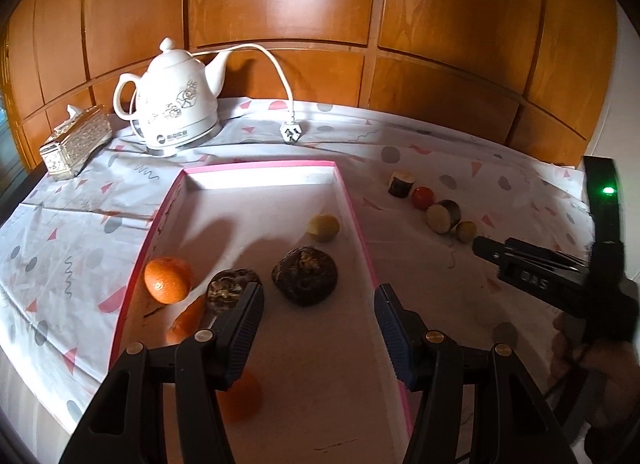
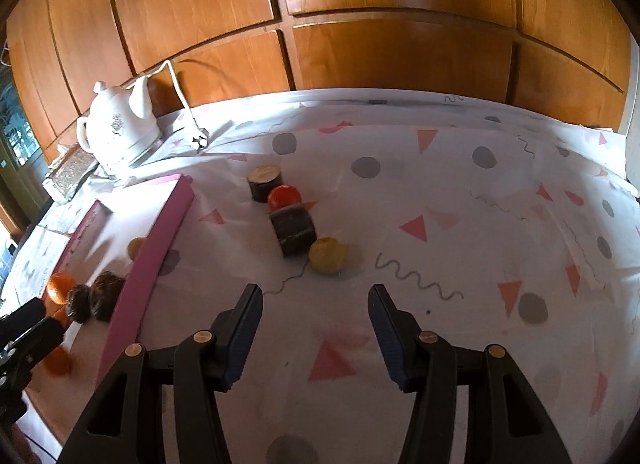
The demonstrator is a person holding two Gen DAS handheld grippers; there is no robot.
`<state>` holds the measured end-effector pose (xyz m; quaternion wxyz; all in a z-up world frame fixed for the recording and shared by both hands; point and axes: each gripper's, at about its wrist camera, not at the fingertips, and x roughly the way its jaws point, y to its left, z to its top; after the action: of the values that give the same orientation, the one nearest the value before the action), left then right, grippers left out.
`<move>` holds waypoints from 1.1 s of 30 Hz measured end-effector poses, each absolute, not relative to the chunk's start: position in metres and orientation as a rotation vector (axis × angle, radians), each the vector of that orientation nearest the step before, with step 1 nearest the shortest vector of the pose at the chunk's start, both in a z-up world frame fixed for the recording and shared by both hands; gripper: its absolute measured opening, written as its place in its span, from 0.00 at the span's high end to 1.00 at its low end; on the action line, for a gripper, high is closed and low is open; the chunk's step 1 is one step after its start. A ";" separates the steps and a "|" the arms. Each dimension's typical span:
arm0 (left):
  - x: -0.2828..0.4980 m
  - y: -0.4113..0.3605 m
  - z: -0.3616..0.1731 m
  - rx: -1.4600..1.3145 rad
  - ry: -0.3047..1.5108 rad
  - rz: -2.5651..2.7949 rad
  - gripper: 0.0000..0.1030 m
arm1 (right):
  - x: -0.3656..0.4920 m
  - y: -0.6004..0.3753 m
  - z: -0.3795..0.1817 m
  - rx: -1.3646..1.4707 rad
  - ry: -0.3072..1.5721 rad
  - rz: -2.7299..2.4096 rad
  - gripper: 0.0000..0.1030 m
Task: Organize fruits
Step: 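Grasp the small yellow round fruit with the right tool and lift it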
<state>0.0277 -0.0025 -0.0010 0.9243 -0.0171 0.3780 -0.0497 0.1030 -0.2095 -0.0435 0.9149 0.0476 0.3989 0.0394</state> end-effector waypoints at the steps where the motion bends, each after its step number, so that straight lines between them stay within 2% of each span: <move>1: 0.028 -0.004 -0.001 -0.035 0.776 -0.104 0.43 | 0.107 -0.211 -0.045 0.099 0.824 0.076 0.46; 8: 0.035 -0.013 0.003 -0.041 0.782 -0.139 0.43 | 0.134 -0.208 -0.056 0.043 0.861 0.077 0.46; 9: 0.035 -0.015 0.004 -0.042 0.782 -0.144 0.43 | 0.139 -0.207 -0.059 0.034 0.868 0.079 0.48; 12: 0.039 -0.020 0.004 -0.041 0.789 -0.155 0.43 | 0.147 -0.206 -0.065 0.020 0.886 0.077 0.75; 13: 0.041 -0.021 0.004 -0.043 0.794 -0.161 0.43 | 0.147 -0.206 -0.066 0.025 0.886 0.072 0.76; 33: 0.095 -0.078 -0.006 -0.110 0.917 -0.243 0.43 | 0.104 -0.266 -0.070 0.089 0.866 -0.088 0.77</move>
<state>0.0950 -0.0783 -0.0063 0.8880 -0.0528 0.4415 -0.1171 0.1041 -0.2664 -0.0695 0.9059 0.0430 0.4192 -0.0428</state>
